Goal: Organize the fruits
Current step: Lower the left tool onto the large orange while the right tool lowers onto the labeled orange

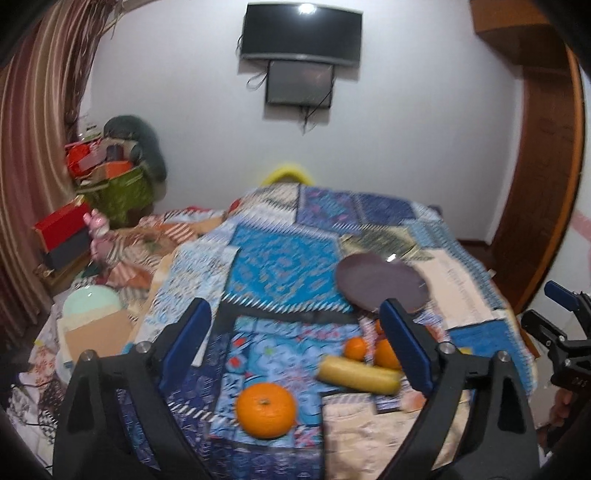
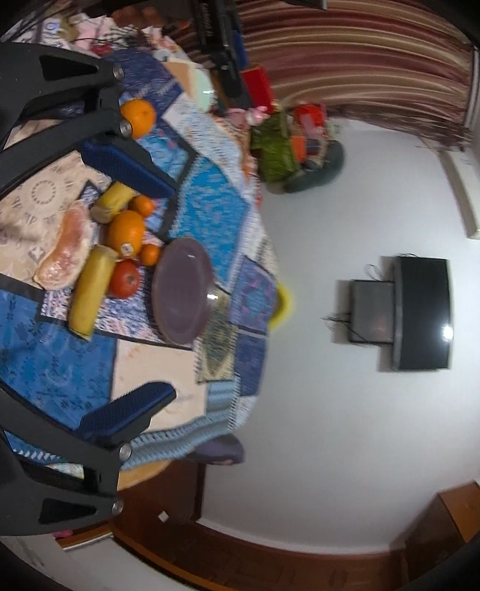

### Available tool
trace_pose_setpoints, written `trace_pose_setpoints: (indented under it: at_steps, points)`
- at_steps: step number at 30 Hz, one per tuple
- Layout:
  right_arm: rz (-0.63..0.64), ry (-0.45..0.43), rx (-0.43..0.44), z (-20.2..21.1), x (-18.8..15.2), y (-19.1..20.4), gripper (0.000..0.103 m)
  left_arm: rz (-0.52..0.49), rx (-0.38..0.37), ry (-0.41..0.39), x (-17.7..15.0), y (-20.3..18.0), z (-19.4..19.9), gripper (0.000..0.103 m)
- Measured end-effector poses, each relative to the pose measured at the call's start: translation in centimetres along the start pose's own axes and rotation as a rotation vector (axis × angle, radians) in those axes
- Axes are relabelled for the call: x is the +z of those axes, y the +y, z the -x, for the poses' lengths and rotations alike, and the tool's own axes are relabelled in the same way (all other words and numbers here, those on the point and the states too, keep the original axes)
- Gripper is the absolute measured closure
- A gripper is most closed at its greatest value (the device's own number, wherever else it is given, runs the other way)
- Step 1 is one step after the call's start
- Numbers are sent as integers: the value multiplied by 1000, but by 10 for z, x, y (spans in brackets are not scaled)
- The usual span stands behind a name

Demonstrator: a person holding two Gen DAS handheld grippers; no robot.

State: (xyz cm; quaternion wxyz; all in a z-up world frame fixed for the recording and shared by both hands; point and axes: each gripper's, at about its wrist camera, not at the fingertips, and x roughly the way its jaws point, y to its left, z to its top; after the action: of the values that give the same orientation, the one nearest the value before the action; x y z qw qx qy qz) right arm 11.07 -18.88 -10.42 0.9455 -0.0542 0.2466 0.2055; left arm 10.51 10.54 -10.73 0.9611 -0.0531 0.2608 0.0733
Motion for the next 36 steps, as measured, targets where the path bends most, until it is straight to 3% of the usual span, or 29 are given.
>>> trace_pose_setpoints:
  at_steps: [5,11,17,25,36]
  points:
    - [-7,118,39,-37,-14,1,19,41,-12,105,-16,25,-38,17]
    - [5,203,79,-67,-24,4,25,-26,18,193,-24,43,-69,20]
    - [-15,256,132,-91,-27,7,26,-72,-18,258,-26,59,-85,20]
    - [-17,334,196,-123,-34,25,36,-101,-74,384,-60,49,-104,20]
    - [9,401,225,-151,-36,42,37,-104,-131,472,-88,40,-122,20]
